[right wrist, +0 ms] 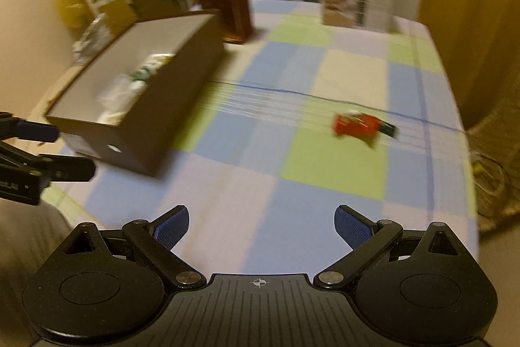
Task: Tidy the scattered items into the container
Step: 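Withdraw both tools from the box toward the red candy packet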
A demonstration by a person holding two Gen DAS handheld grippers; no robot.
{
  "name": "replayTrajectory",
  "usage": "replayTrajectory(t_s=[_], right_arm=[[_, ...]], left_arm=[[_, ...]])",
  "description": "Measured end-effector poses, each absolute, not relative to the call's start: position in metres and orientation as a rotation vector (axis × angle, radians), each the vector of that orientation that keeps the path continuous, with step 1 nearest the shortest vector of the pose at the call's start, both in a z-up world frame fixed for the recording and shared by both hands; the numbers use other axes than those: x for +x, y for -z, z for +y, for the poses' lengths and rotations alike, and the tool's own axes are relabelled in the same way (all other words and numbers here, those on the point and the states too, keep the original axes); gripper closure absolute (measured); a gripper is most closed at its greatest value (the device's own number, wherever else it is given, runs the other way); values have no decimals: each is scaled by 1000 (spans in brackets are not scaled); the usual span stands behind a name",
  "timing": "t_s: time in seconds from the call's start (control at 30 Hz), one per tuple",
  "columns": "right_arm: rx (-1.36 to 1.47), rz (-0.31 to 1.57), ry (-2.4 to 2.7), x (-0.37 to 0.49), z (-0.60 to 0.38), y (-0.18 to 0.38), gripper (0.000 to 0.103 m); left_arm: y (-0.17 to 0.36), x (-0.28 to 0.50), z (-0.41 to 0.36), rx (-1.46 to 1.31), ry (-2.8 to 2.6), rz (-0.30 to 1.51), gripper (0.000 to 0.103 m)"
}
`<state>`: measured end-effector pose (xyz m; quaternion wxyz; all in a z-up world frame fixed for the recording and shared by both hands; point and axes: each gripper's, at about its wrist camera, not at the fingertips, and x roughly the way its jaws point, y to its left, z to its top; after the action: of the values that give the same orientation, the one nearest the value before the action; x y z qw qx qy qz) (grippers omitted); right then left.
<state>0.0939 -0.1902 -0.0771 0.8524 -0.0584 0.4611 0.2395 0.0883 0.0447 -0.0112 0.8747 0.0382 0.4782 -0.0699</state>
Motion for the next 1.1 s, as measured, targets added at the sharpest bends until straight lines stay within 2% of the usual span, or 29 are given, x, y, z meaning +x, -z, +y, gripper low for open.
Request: replayTrajectory(t_s=[0.3,0.6,0.77,0.87,1.0,1.1], right_arm=[[-74,1017,-358,94,-238,96,2],[2,1087,-234,123,-281,118,2],[53,1106,-174,158,-311,126,2],[144,1136,-164,183,-330,131,2],[107,1110,-110,212,-343,134,2],[134,1079,-62,228,-354,139,2]], left_arm=[[39,106,3,89,220,1055,10],[63,139,-47,214,379,1026,11],[73,167,-88,370,520,965,16],[80,188,-112,447,595,916,24],[100,219,-136,489,637,889,33],[114,240,-151,518,647,863,34]])
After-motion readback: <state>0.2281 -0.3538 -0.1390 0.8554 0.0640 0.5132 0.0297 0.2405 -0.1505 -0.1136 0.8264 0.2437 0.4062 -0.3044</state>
